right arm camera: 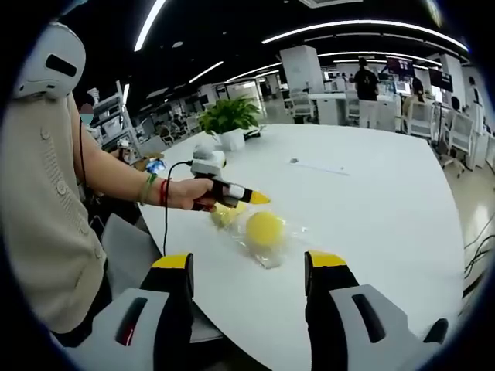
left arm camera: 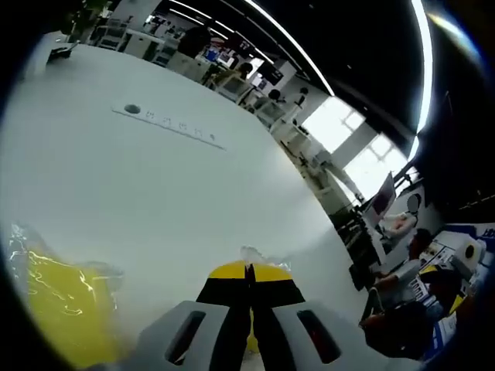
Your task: Compare the silicone blocks by pressing each to a similar depth, holding the contact briefly, and releasing to observe deformation and rebound differences across the visible hardness samples.
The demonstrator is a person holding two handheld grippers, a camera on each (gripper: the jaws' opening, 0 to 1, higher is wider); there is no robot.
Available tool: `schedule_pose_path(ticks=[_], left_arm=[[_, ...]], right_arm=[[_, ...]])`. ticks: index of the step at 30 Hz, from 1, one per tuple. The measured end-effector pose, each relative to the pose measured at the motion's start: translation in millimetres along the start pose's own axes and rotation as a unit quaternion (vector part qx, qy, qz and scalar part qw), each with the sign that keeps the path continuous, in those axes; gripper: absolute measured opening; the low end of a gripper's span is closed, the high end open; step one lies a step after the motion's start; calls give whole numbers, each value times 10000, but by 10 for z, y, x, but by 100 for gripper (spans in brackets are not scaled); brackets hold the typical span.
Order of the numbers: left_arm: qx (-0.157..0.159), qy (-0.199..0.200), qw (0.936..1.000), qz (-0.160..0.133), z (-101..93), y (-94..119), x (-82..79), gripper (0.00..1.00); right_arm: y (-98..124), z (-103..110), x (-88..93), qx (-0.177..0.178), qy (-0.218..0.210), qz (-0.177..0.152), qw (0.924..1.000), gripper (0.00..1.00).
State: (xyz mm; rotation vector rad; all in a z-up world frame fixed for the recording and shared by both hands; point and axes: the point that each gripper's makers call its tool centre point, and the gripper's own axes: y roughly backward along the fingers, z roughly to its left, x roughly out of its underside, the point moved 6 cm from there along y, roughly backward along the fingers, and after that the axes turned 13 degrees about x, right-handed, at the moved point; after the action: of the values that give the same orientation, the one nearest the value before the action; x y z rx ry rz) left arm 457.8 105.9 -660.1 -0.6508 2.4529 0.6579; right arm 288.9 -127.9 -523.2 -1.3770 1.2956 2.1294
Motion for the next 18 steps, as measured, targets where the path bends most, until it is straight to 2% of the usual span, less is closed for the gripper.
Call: schedule_pose_path(ticks=[3,6,14,18], left_arm=[[-71,40,10000,-1,56,-35,27,0],[-145,313,9994,-91,124,-76,70,0],[-401,352,9986,29,243,-136,133,0],[-397,416,9983,58,304,-152,140,0]], right_arm=[[2,-10,11,15,5,17,10000,53],[3,-40,21,44,-19,30,10000,52],[-23,-58,21,21,-40,91,9999,52],[-35,-50,3,12,-21,87,10000,51]])
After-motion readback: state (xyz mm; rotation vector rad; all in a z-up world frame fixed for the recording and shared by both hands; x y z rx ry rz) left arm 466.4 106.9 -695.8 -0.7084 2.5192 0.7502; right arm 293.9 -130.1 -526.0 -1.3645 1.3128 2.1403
